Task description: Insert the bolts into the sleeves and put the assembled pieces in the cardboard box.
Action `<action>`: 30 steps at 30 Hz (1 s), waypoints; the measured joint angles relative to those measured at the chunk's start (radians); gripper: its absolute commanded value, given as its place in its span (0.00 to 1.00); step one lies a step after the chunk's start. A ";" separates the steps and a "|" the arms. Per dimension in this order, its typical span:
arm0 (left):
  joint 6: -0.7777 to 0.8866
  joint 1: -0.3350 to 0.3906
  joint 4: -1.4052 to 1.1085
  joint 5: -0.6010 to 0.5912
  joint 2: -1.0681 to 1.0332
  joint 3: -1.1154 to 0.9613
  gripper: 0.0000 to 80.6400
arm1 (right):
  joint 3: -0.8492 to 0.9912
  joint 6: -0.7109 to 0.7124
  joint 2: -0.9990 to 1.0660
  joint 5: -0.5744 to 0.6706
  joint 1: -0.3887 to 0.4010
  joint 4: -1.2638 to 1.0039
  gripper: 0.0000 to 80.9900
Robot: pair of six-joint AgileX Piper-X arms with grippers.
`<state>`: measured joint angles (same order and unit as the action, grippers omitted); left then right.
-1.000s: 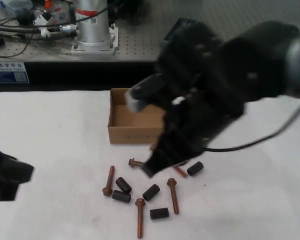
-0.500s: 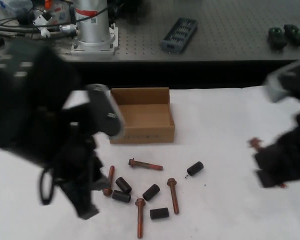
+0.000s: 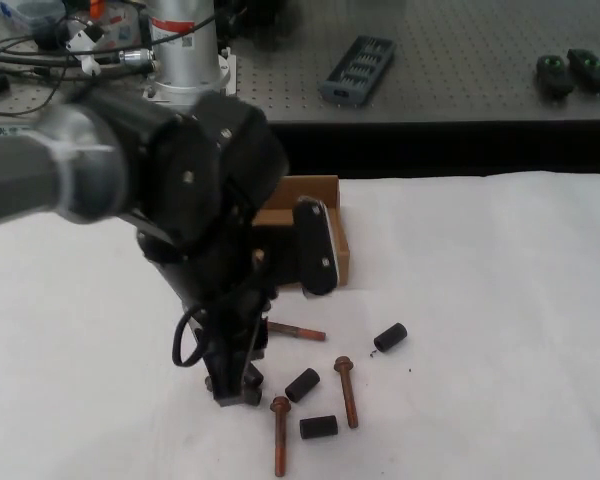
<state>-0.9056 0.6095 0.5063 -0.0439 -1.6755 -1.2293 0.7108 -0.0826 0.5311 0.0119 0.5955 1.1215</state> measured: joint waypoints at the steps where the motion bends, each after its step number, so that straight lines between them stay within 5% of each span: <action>1: -0.037 0.000 0.000 0.003 -0.031 -0.008 0.32 | 0.000 -0.005 -0.001 -0.002 0.000 0.002 0.04; 30: -0.169 0.000 -0.011 0.018 -0.220 -0.021 0.32 | 0.000 -0.012 -0.008 -0.005 0.000 0.027 0.04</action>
<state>-1.0747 0.6095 0.4950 -0.0255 -1.8958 -1.2502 0.7108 -0.0943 0.5227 0.0066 0.5955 1.1484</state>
